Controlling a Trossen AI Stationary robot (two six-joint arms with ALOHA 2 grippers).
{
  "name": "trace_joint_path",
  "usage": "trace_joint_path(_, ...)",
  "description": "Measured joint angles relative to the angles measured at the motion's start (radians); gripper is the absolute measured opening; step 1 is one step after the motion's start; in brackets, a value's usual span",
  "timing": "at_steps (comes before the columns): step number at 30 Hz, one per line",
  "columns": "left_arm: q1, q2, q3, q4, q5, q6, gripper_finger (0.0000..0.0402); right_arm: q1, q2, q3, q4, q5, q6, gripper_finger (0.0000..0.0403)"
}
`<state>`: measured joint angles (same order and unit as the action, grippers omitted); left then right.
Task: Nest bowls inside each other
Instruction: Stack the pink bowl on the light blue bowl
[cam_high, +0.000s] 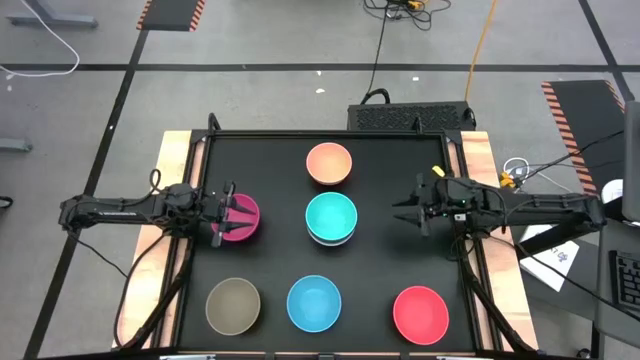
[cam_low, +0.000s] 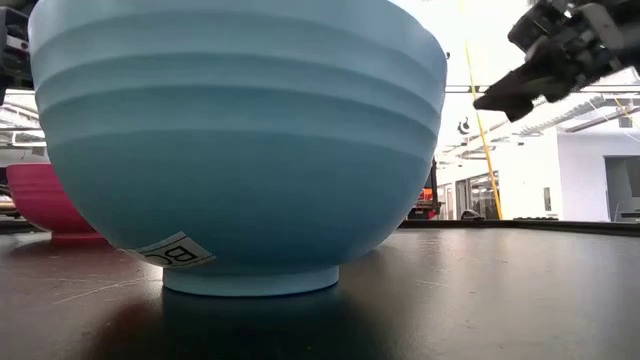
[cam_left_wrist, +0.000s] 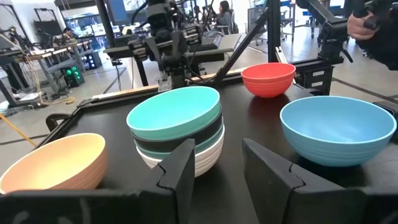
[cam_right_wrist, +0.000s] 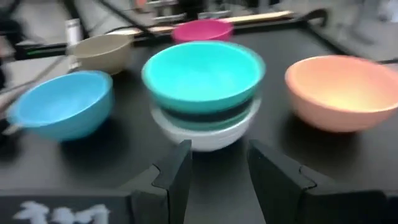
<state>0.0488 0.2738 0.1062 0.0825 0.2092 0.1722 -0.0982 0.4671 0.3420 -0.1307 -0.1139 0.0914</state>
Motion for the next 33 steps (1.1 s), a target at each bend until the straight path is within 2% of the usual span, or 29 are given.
trace_joint_path(5, 0.000, 0.000, 0.000, 0.000, 0.000, 0.000, 0.0136, 0.001, -0.065, -0.029, -0.043, -0.125, 0.006, 0.0148)
trace_joint_path(14, 0.000, 0.000, 0.000, -0.002, 0.000, -0.019, 0.0136, 0.002, -0.200, -0.079, -0.063, -0.122, 0.058, 0.0146)
trace_joint_path(23, 0.000, 0.000, 0.000, -0.005, 0.001, -0.020, 0.0136, 0.002, -0.331, -0.208, 0.013, -0.095, 0.081, 0.0112)
trace_joint_path(28, 0.000, 0.000, 0.000, -0.005, 0.001, -0.018, 0.0136, 0.002, -0.367, -0.261, 0.077, -0.095, 0.097, 0.0095)
trace_joint_path(33, 0.000, 0.000, 0.000, 0.003, 0.001, -0.017, 0.0136, 0.003, -0.364, -0.281, 0.082, -0.103, 0.094, 0.0096)
